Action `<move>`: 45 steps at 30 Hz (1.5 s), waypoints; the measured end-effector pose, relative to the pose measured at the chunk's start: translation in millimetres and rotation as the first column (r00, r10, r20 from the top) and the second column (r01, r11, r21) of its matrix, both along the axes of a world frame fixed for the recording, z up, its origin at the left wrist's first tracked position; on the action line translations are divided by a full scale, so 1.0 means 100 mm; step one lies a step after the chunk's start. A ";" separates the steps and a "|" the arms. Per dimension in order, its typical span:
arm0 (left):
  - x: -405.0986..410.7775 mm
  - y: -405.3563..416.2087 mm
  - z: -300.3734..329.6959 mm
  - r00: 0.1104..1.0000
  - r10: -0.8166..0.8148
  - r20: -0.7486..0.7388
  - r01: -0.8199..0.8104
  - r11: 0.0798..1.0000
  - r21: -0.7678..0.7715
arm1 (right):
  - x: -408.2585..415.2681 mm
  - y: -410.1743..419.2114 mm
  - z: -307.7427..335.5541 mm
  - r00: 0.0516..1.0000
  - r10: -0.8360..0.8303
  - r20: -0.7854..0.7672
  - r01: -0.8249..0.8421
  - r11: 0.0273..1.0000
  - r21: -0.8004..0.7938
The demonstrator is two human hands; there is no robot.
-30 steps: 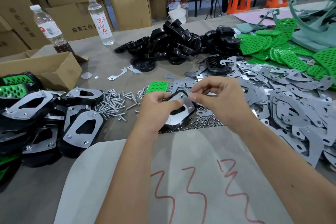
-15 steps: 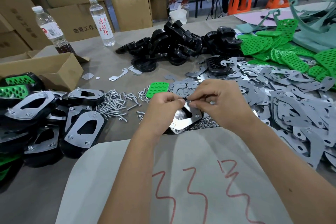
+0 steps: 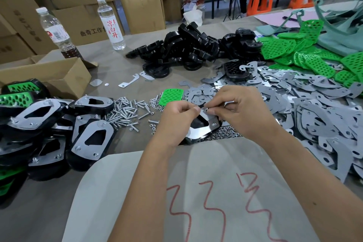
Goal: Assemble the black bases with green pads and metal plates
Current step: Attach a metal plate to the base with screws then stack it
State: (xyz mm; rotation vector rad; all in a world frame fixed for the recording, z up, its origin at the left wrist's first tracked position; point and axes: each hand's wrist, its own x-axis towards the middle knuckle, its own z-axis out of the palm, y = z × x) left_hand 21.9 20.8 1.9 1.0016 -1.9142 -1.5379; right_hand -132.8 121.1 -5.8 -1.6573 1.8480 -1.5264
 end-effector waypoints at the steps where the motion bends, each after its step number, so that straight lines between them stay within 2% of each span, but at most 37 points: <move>1: 0.00 0.00 0.00 1.000 -0.004 -0.003 0.004 1.000 -0.005 | 0.00 0.00 -0.01 1.000 -0.008 -0.030 0.008 1.000 -0.002; 6: -0.01 0.00 -0.02 0.999 -0.037 -0.007 0.036 0.999 -0.030 | -0.02 -0.01 -0.02 0.990 -0.045 -0.131 0.037 0.997 -0.061; 11: -0.03 0.01 -0.03 0.998 -0.044 -0.050 0.044 0.999 -0.011 | 0.01 -0.04 -0.05 0.981 -0.130 -0.143 0.110 0.984 -0.141; 15: -0.04 0.00 -0.04 0.991 -0.034 -0.131 0.039 0.998 0.041 | 0.07 -0.07 -0.07 0.993 -0.105 -0.045 0.097 0.983 -0.157; 19: -0.04 0.00 -0.06 0.989 0.045 -0.143 -0.033 0.996 0.089 | 0.09 -0.07 -0.09 0.994 -0.052 0.095 0.060 0.995 -0.084; 21: -0.05 -0.02 -0.06 0.978 0.128 -0.165 -0.100 0.981 0.166 | 0.08 -0.06 -0.09 0.992 -0.053 0.117 0.060 0.997 -0.054; 24: -0.06 -0.03 -0.06 0.962 0.206 -0.179 -0.150 0.947 0.284 | 0.08 -0.03 -0.08 0.961 -0.050 0.272 0.079 0.992 -0.098; 28: -0.07 0.00 -0.06 0.967 0.152 -0.202 -0.090 0.953 0.289 | 0.09 -0.05 -0.09 0.961 -0.050 0.270 0.064 0.997 -0.043; 30: -0.07 0.00 -0.06 0.964 0.166 -0.208 -0.100 0.950 0.295 | 0.09 -0.07 -0.10 0.946 -0.038 0.323 0.044 0.999 -0.010; 34: -0.07 0.00 -0.05 0.952 0.214 -0.219 -0.129 0.929 0.346 | 0.08 -0.09 -0.10 0.852 -0.031 0.522 0.079 0.995 -0.069; 36: -0.08 0.00 -0.06 0.956 0.200 -0.215 -0.122 0.937 0.328 | 0.09 -0.09 -0.10 0.861 -0.005 0.509 0.038 0.998 -0.055; 39: -0.08 0.01 -0.07 0.962 0.171 -0.214 -0.102 0.948 0.302 | 0.11 -0.10 -0.10 0.928 -0.026 0.372 0.027 1.000 0.001; 43: -0.08 0.02 -0.06 0.958 0.190 -0.215 -0.109 0.934 0.339 | 0.11 -0.10 -0.09 0.839 -0.045 0.542 0.120 0.987 -0.103; 45: -0.08 0.01 -0.06 0.959 0.189 -0.213 -0.110 0.936 0.336 | 0.11 -0.09 -0.10 0.887 -0.034 0.460 0.075 0.995 -0.071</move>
